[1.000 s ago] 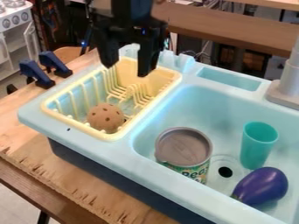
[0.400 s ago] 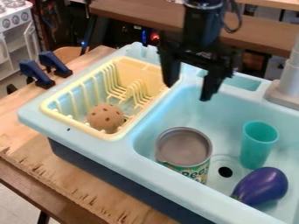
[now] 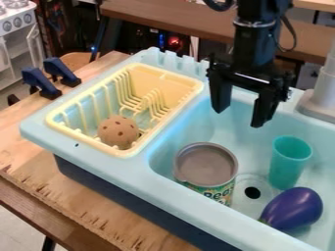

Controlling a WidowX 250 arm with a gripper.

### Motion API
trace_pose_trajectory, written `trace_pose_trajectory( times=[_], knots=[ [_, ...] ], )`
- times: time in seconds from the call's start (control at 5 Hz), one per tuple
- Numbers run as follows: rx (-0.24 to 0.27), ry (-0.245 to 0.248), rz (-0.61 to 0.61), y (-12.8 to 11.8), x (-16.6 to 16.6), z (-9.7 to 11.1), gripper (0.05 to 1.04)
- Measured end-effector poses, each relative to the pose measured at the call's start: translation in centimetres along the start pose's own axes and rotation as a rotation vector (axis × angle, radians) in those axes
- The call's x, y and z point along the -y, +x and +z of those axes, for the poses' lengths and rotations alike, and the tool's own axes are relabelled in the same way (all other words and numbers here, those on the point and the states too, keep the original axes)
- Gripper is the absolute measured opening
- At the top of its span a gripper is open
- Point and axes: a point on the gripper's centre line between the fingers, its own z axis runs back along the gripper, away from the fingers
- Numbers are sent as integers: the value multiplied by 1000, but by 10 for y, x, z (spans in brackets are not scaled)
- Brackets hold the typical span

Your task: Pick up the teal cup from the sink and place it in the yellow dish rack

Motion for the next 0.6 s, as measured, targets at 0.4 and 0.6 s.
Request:
trace_pose_trajectory(
  times=[0.4, 0.6],
  knots=[
    [-26, -105, -102, 3, 23, -15, 1006],
    [-18, -159, -104, -6, 25, -16, 1006]
  ],
)
